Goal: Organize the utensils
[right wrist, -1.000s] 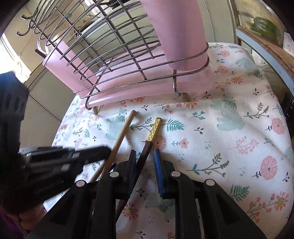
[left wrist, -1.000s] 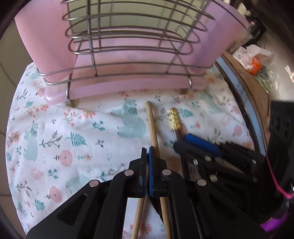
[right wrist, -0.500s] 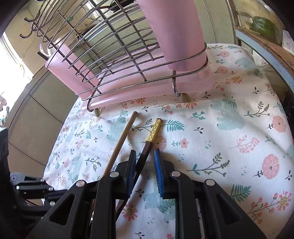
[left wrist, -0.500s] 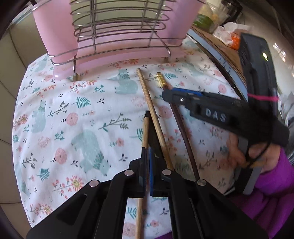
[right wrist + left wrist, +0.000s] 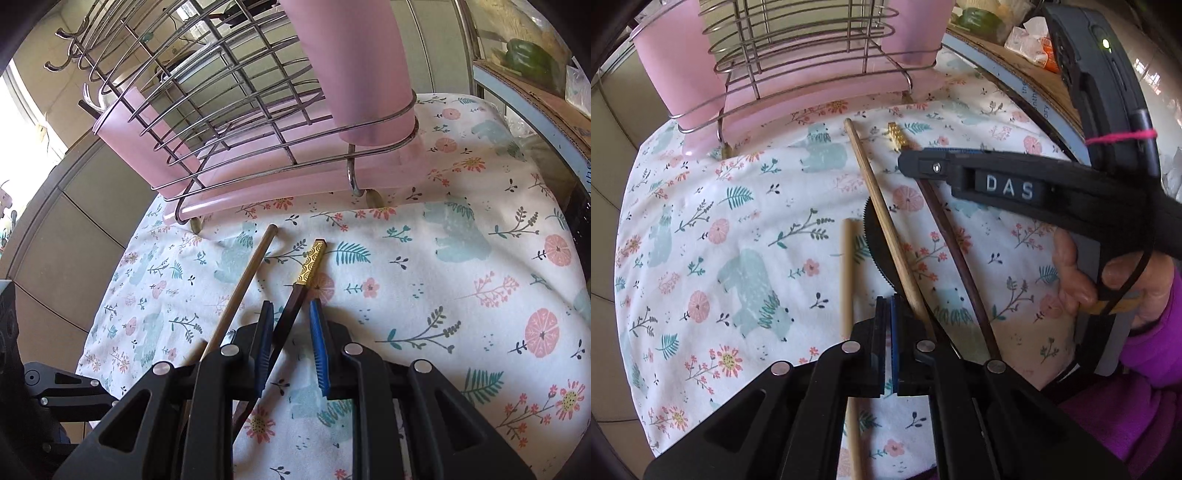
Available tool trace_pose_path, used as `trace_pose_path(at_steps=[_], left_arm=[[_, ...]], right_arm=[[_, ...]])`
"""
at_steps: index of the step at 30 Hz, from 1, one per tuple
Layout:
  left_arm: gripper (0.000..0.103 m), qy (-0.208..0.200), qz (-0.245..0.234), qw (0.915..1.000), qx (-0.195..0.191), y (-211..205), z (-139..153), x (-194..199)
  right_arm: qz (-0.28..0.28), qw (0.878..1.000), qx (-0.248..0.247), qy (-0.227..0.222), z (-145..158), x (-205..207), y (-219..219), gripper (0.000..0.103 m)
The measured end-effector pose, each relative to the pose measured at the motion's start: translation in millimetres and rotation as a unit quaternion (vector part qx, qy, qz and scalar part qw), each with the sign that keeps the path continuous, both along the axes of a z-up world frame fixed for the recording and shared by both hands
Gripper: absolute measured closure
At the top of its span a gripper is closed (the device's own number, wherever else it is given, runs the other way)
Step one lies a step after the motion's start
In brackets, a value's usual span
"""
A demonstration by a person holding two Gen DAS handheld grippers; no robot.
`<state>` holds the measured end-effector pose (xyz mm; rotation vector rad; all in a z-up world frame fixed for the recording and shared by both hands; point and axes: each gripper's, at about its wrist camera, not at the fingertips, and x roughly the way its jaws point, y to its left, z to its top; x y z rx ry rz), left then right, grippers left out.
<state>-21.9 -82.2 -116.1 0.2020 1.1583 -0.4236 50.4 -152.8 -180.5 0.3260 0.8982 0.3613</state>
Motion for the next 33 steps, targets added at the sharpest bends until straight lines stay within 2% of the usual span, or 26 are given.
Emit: trace_pose_path(at_steps=[3, 5, 8, 12, 14, 16, 21, 24, 27, 30, 33], left_arm=[[0.102, -0.013, 0.039, 0.9991, -0.004, 11, 4, 9], [0.102, -0.005, 0.077, 0.9967, -0.026, 27, 8, 16], [0.102, 0.010, 0.095, 0.9940, -0.052, 44, 14, 17], [0.101, -0.019, 0.087, 0.9953, -0.038, 56, 28, 9], [0.095, -0.014, 0.083, 0.9959, -0.032, 58, 30, 7], [0.085, 0.000, 0.078, 0.9966, -0.026, 59, 26, 5], [0.080, 0.016, 0.066, 0.9977, -0.007, 33, 0, 8], [0.080, -0.004, 0.058, 0.9982, 0.015, 23, -3, 7], [0.080, -0.011, 0.055, 0.9983, 0.017, 20, -4, 8], [0.097, -0.018, 0.068, 0.9973, 0.021, 27, -2, 15], [0.097, -0.015, 0.110, 0.9938, 0.001, 41, 1, 29]], right_arm=[[0.001, 1.000, -0.001, -0.001, 0, 0, -1, 0.084], [0.001, 1.000, 0.000, -0.001, 0, 0, -1, 0.084], [0.001, 1.000, 0.003, -0.001, 0, -1, -2, 0.084], [0.001, 1.000, 0.007, -0.001, -1, 0, -5, 0.084], [0.001, 1.000, 0.009, -0.001, -1, -1, -6, 0.084], [0.001, 1.000, 0.010, -0.002, -1, -1, -6, 0.084], [0.002, 1.000, 0.009, -0.004, 0, -1, -6, 0.084], [0.002, 1.000, 0.007, -0.006, 0, -2, -6, 0.084], [0.002, 1.000, 0.006, -0.007, 0, -2, -6, 0.084], [0.002, 1.000, 0.004, -0.007, 0, -2, -5, 0.084], [0.003, 1.000, 0.003, -0.008, 0, -2, -5, 0.084]])
